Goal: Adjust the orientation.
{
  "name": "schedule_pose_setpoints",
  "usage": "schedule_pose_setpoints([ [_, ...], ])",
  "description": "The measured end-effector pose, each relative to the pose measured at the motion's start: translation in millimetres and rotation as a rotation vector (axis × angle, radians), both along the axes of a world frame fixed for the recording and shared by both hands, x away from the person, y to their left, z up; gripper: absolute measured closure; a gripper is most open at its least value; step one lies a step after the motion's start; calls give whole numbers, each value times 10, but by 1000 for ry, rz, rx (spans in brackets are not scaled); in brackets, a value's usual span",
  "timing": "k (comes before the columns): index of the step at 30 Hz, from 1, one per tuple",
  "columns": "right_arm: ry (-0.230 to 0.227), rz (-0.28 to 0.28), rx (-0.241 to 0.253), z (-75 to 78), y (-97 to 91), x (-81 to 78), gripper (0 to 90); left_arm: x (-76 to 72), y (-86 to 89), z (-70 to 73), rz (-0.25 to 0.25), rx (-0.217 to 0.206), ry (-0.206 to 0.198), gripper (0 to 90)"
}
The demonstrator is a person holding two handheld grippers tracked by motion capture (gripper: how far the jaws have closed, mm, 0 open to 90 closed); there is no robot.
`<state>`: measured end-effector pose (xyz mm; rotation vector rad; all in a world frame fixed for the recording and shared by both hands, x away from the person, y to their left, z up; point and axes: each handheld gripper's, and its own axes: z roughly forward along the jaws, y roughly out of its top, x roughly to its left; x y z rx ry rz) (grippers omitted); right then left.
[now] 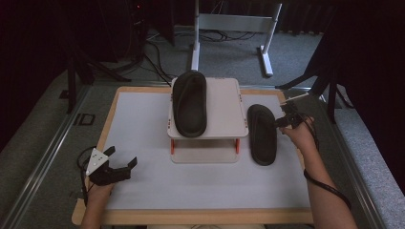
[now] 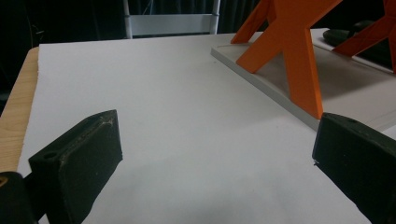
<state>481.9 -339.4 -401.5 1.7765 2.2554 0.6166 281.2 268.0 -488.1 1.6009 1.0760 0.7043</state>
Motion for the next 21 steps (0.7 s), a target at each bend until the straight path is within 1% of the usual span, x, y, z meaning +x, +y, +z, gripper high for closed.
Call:
schedule_pose_setpoints([
  [1,16,-7,10,-3,6,22,557,0,0,0,-1,0,0,11],
  [3,57,-16,10,-14,26,68,585,1,0,0,-1,0,1,11],
  [5,80,-14,9,-21,47,99,609,3,0,0,-2,1,2,11],
  [6,80,-14,9,-21,47,99,609,3,0,0,-2,1,2,11],
  [7,97,-16,9,-25,58,116,634,3,0,0,-4,3,4,11],
  [8,127,-15,-11,-41,87,154,671,4,-1,0,-5,3,4,11],
  [10,134,-18,-11,-47,95,162,680,4,-1,1,-5,4,3,11],
  [12,155,-23,-26,-69,115,185,709,4,0,1,-5,4,3,11],
  [14,155,-27,-29,-71,114,187,713,5,0,1,-6,4,4,11],
  [17,159,-30,-25,-74,111,189,719,5,0,1,-6,5,5,11],
  [18,168,-49,-14,-70,103,194,734,8,-2,0,-4,4,6,11],
  [21,182,-56,-19,-58,106,201,746,7,0,0,-2,1,6,11],
])
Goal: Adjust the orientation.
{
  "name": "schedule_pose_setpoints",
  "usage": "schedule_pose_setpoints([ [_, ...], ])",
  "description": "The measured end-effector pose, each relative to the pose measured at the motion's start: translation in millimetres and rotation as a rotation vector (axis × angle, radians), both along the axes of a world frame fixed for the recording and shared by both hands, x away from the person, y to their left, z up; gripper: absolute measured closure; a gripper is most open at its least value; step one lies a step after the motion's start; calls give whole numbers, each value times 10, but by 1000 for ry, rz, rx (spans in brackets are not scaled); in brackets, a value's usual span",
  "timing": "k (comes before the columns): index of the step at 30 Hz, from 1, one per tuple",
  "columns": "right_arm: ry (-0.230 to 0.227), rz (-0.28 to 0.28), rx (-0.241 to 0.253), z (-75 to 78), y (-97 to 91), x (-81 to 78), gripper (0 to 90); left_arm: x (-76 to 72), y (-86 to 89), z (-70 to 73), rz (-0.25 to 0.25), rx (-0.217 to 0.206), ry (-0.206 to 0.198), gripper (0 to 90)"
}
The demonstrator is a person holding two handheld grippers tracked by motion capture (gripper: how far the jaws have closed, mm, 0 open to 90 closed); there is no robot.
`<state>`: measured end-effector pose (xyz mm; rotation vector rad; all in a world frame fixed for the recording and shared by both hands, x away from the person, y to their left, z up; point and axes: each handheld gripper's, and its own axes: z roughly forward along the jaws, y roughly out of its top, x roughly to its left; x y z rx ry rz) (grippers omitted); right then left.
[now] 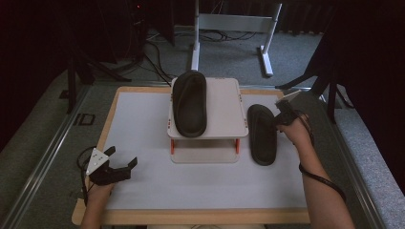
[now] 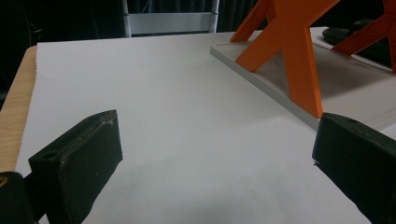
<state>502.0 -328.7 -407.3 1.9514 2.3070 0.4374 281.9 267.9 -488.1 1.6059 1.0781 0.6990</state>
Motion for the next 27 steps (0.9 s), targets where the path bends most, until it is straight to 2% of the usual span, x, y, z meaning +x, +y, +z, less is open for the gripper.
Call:
schedule_pose_setpoints([
  [5,4,-2,12,59,-16,-6,753,3,3,0,0,-4,3,11],
  [10,-13,-10,17,170,-70,-20,755,13,2,1,-3,-3,14,11],
  [20,-42,-25,19,421,-163,-67,754,-6,2,-1,6,-2,-3,11],
  [27,-64,-28,19,632,-172,-97,754,5,-4,0,4,0,5,11],
])
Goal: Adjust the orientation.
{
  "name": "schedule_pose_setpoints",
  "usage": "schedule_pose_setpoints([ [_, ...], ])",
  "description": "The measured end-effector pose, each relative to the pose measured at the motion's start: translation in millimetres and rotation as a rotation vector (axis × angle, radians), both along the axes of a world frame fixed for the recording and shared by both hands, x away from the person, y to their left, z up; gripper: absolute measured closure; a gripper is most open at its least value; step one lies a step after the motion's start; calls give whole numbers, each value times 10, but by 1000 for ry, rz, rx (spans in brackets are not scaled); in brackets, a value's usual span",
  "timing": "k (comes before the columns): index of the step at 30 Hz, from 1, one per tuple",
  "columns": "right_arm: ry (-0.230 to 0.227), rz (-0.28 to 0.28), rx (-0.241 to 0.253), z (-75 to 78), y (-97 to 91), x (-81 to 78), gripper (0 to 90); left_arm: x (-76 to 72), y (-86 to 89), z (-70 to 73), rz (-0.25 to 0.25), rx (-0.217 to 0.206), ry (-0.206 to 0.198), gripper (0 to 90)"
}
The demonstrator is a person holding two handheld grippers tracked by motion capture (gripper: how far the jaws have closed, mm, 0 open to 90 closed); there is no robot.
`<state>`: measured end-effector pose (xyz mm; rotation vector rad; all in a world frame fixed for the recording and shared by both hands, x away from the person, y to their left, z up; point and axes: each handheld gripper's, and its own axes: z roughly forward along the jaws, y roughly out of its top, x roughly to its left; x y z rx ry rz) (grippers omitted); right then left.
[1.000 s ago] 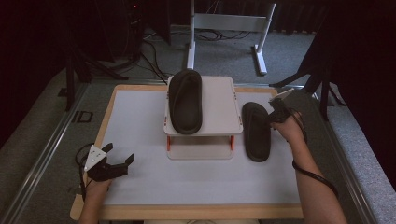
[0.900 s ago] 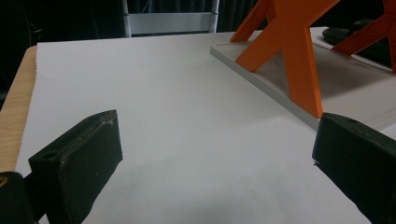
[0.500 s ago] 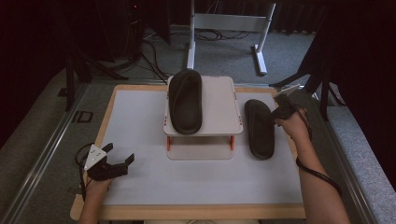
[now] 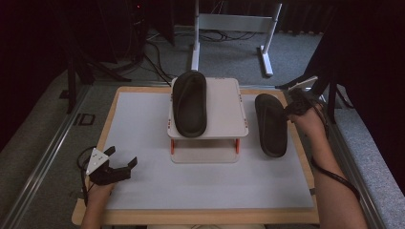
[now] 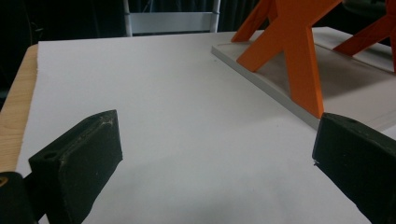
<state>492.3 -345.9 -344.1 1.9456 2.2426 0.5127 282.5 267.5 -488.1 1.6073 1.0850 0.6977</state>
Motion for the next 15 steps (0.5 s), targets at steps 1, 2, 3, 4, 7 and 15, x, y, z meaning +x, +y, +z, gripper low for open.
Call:
schedule_pose_setpoints([
  [1,-2,-2,1,32,4,-6,754,-2,-3,0,2,1,-2,11],
  [2,-4,1,-2,64,8,-11,755,-5,-4,1,3,7,-4,11],
  [3,-6,4,-1,97,13,-16,755,-8,-6,1,4,11,-6,11],
  [4,-10,4,-3,133,18,-21,755,-10,-8,1,5,11,-7,11],
  [7,-26,7,-8,260,32,-36,755,-14,-9,0,7,8,-12,11],
  [15,-54,12,-12,527,89,-53,755,-21,-11,0,10,10,-17,11],
])
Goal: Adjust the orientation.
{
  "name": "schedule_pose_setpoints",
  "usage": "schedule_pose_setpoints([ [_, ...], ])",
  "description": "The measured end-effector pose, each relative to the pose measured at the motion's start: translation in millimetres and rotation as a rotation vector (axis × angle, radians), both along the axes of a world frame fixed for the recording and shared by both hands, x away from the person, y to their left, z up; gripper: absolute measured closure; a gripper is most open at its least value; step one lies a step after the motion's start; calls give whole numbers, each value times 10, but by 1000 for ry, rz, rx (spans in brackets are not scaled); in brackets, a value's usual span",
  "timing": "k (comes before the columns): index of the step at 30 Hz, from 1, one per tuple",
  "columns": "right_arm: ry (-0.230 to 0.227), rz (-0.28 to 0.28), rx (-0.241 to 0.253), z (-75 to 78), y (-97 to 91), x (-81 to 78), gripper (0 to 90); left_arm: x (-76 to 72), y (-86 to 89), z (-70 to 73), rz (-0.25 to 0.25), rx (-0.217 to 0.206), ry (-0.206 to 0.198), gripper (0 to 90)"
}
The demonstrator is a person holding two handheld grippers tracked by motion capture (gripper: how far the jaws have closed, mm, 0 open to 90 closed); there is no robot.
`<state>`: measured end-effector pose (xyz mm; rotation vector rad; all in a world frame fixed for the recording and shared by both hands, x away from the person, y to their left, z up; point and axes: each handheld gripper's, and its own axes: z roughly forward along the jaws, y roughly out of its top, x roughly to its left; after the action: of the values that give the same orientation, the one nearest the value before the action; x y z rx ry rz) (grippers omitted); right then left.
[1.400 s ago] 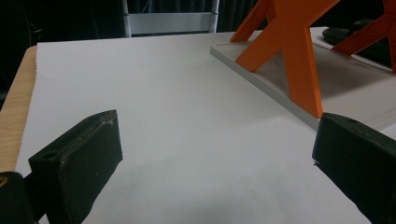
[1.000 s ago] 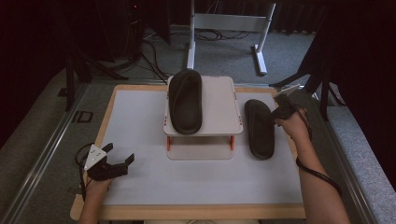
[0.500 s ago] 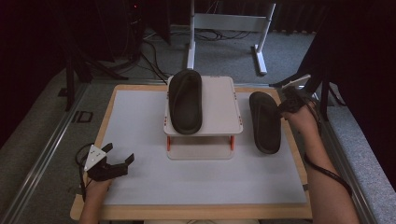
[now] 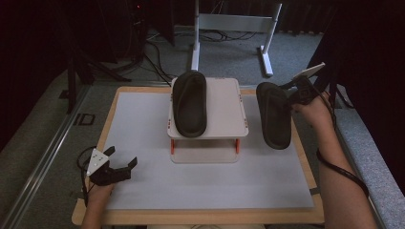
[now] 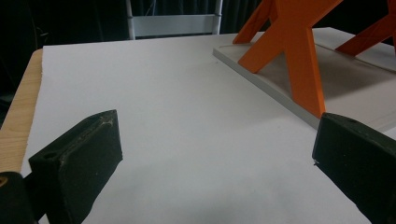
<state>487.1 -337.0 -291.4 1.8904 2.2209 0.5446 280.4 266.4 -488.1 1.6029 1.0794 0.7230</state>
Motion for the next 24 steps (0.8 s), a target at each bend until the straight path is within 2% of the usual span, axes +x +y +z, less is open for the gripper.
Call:
schedule_pose_setpoints([
  [8,-13,25,-22,234,158,30,756,2,3,-1,1,-4,2,11],
  [16,-43,59,-14,483,375,36,757,0,0,0,-1,-1,1,11],
  [20,-57,84,-2,569,514,33,757,1,1,0,-1,-2,2,11],
  [24,-55,111,-4,587,668,44,757,-2,2,0,-2,0,-1,11],
])
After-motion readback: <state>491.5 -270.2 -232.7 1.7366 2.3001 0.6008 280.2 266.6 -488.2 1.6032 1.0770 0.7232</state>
